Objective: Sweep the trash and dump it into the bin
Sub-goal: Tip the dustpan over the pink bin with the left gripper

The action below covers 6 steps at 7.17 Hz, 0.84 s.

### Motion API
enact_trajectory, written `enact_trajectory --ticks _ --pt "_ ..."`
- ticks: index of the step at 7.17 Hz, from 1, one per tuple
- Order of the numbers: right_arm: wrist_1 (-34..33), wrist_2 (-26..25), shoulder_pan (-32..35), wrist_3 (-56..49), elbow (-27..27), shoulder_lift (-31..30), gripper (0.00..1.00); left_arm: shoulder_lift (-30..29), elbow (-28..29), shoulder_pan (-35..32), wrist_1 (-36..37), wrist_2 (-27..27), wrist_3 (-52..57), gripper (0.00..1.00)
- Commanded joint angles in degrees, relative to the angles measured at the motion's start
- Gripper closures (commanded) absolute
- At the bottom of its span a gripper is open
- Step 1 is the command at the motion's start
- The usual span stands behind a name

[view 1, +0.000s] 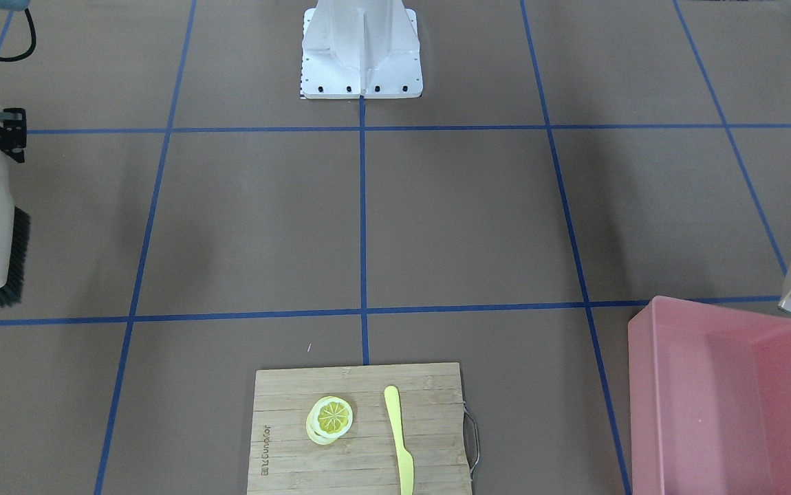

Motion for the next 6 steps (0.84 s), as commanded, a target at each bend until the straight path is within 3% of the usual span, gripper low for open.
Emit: enact_trajectory --ticks 1,4,6 --pt "11.9 2.7 3.4 -1.3 -9.0 -4.3 1.0 -6.6 0.5 0.7 10.2 5.5 5.4 1.0" --pt "20.6 4.6 3.6 0.8 -18.1 -4.3 1.0 -15.8 2.5 6.9 18.1 18.1 12.8 1.0" --pt "22.9 6.0 3.6 1.7 -18.4 -6.8 1.0 -19.8 5.8 8.1 22.0 20.3 20.8 1.0"
